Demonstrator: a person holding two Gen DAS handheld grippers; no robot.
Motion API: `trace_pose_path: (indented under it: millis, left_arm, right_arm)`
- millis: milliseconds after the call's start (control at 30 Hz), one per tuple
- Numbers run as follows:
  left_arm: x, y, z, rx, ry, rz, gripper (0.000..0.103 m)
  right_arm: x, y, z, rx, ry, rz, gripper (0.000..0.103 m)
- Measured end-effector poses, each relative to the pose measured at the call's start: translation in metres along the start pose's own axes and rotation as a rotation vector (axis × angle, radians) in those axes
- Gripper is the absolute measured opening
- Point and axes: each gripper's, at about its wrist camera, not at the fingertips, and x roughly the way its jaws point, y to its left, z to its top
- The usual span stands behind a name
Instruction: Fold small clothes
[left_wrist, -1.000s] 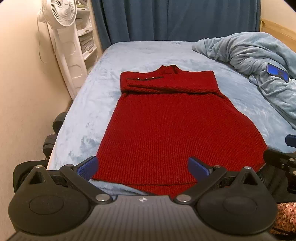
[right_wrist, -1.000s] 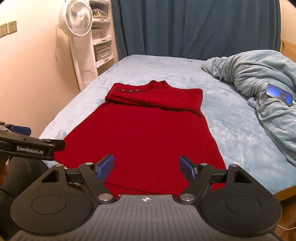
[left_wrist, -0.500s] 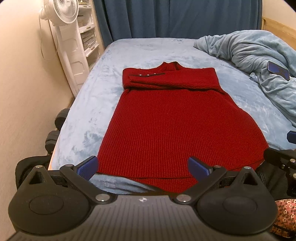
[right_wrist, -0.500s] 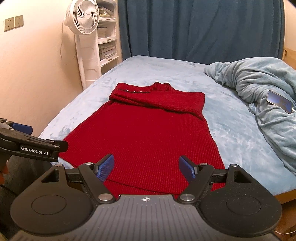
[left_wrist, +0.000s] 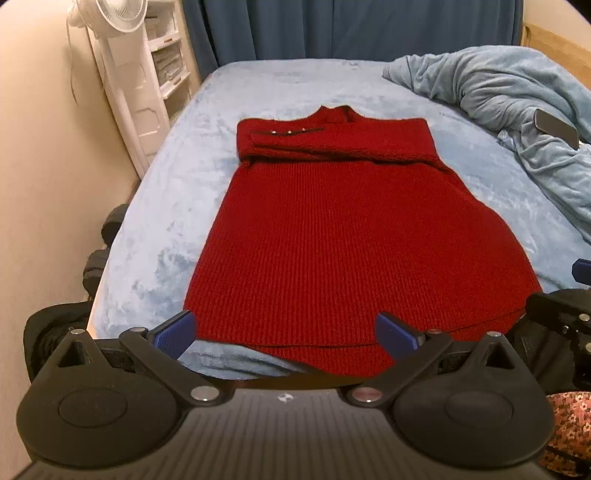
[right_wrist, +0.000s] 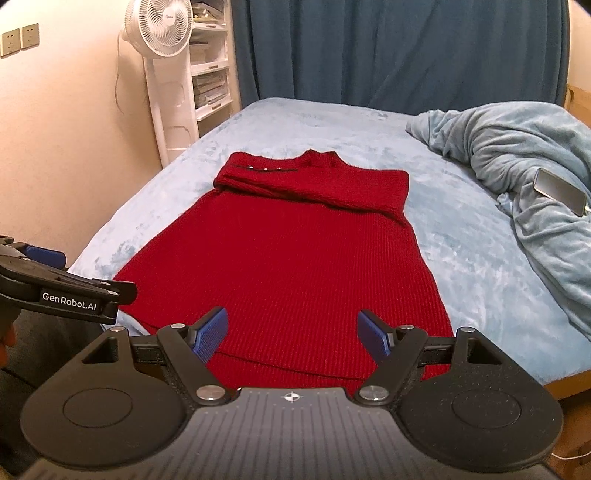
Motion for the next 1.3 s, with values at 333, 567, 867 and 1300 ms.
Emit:
trace_pose_path:
  millis: [333, 567, 867, 1300]
  left_arm:
    - [0.023, -0.002, 0.003, 0.005, 0.059, 0.003, 0.103]
    - [0.050, 0.016, 0.020, -0.004, 0.060, -0.009, 0.103]
    - [0.152, 0.092, 0.071, -0.061, 0.108, -0.027, 0.103]
    - [0.248, 0.102, 0.067, -0.031, 0.393, -0.193, 0.103]
  right_arm:
    - [0.019, -0.006, -0.001, 0.026, 0.048, 0.008, 0.078]
    - [0.045, -0.044, 0.008, 0.089, 0.084, -0.018, 0.078]
    - [0.138, -0.178, 0.014, 0.210, 0.256, -0.139, 0.078]
    - [0.241, -0.211, -0.002, 0.278, 0.465, -0.020, 0.083]
